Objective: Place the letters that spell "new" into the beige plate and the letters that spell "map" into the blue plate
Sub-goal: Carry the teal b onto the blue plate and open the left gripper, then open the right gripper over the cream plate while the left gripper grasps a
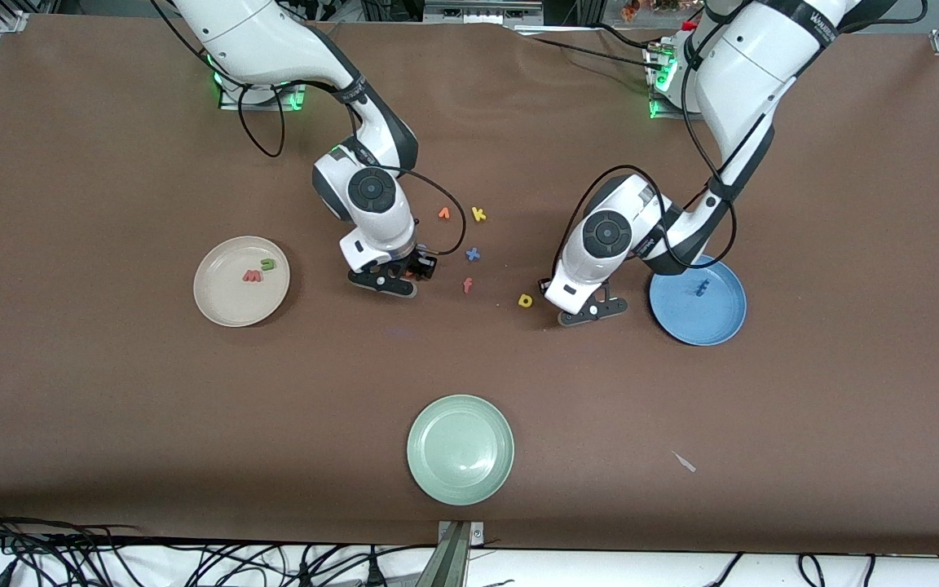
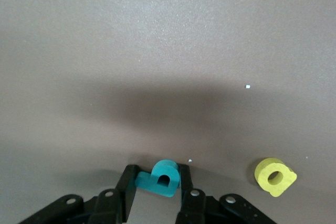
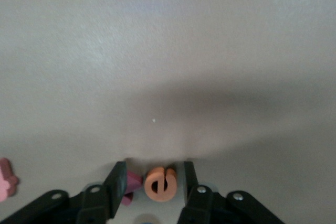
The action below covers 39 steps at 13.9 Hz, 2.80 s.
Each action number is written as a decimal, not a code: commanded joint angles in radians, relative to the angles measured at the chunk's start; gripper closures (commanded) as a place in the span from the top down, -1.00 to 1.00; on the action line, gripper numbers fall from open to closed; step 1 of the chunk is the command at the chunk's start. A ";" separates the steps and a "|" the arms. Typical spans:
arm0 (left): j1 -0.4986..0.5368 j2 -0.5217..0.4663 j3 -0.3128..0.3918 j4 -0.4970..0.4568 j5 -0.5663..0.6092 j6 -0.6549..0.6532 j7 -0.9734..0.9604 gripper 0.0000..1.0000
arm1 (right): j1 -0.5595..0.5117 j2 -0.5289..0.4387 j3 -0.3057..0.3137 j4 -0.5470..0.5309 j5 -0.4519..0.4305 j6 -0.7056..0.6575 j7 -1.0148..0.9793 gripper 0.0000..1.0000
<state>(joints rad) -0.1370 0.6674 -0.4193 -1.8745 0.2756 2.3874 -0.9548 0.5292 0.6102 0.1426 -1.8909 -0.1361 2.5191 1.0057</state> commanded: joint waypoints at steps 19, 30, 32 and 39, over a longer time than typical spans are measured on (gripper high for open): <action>0.295 0.003 0.004 0.252 0.068 -0.636 0.766 0.99 | 0.043 0.039 -0.021 0.006 -0.034 0.017 0.134 0.04; 0.209 -0.002 -0.127 0.252 0.000 -0.417 0.228 1.00 | 0.046 0.005 -0.018 -0.039 -0.043 0.010 0.096 -0.56; 0.153 0.017 -0.127 0.253 0.013 -0.322 0.177 1.00 | 0.046 0.000 -0.020 -0.043 -0.045 0.010 0.088 -0.95; 0.039 0.122 -0.113 0.272 0.111 -0.208 0.231 1.00 | -0.159 -0.194 -0.024 -0.079 -0.028 -0.235 -0.460 -1.00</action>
<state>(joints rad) -0.0774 0.7505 -0.5386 -1.6234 0.3535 2.1688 -0.7584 0.4704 0.5286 0.1047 -1.8977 -0.1680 2.3463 0.7373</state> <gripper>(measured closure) 0.000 0.718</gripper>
